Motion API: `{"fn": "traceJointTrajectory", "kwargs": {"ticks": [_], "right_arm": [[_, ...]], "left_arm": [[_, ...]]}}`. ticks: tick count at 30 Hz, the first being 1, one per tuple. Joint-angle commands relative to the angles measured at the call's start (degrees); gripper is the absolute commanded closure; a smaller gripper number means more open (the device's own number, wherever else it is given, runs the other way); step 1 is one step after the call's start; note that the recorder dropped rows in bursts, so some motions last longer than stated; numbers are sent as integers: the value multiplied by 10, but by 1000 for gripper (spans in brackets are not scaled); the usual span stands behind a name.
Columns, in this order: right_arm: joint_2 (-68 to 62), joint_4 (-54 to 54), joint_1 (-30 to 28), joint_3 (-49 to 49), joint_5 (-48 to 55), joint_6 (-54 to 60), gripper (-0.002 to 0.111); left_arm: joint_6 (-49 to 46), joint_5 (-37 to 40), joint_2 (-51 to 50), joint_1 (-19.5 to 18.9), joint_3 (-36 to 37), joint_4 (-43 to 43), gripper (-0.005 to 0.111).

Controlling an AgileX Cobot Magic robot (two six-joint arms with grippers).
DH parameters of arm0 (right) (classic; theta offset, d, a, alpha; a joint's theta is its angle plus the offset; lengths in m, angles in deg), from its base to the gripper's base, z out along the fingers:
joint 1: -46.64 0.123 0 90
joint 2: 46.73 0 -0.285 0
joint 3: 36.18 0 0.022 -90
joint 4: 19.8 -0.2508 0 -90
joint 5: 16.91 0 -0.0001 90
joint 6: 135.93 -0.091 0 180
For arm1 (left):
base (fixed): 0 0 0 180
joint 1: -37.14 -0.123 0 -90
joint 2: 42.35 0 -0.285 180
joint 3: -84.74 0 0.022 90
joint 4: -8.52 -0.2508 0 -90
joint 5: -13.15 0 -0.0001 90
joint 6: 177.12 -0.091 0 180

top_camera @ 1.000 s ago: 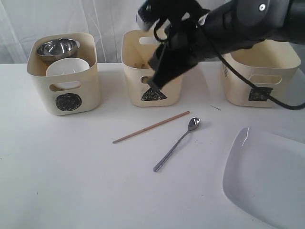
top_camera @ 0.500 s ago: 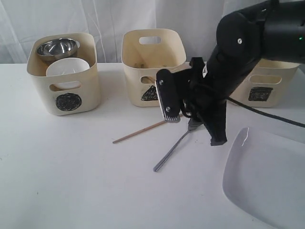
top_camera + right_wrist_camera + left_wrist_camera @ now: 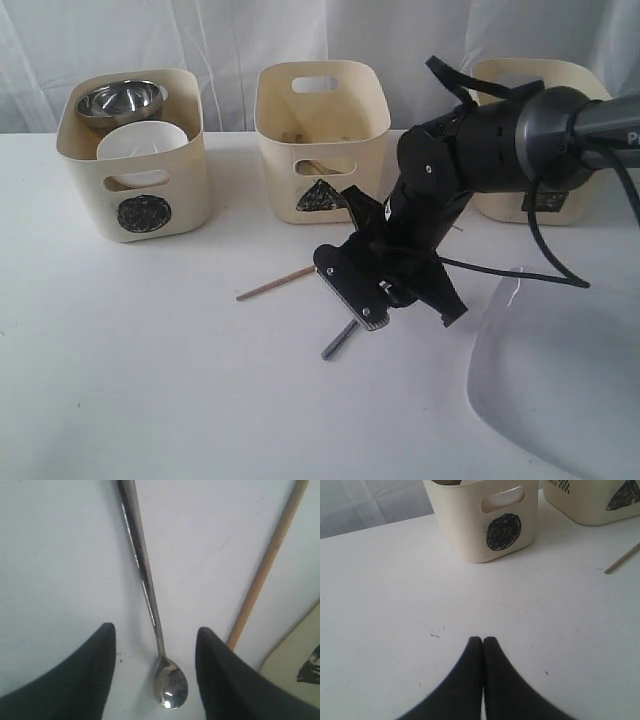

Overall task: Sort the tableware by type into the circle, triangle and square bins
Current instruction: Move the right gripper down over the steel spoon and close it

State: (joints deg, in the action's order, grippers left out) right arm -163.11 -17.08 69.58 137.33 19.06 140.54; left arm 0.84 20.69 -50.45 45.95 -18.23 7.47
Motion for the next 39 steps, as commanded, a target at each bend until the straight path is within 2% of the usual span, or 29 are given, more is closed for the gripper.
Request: {"fn": "traceJointTrajectory", "kwargs": {"ticks": [1, 7, 30, 39], "right_arm": [[-16, 5, -1, 2, -18, 15, 61], [-36, 11, -6, 26, -13, 15, 61], [-120, -6, -29, 131, 115, -10, 61], [-143, -6, -29, 153, 124, -23, 61]], "left_arm": [[1, 2, 3, -1, 2, 1, 107], [1, 2, 3, -1, 2, 1, 107], [1, 2, 3, -1, 2, 1, 107], [1, 2, 3, -1, 2, 1, 107]]}}
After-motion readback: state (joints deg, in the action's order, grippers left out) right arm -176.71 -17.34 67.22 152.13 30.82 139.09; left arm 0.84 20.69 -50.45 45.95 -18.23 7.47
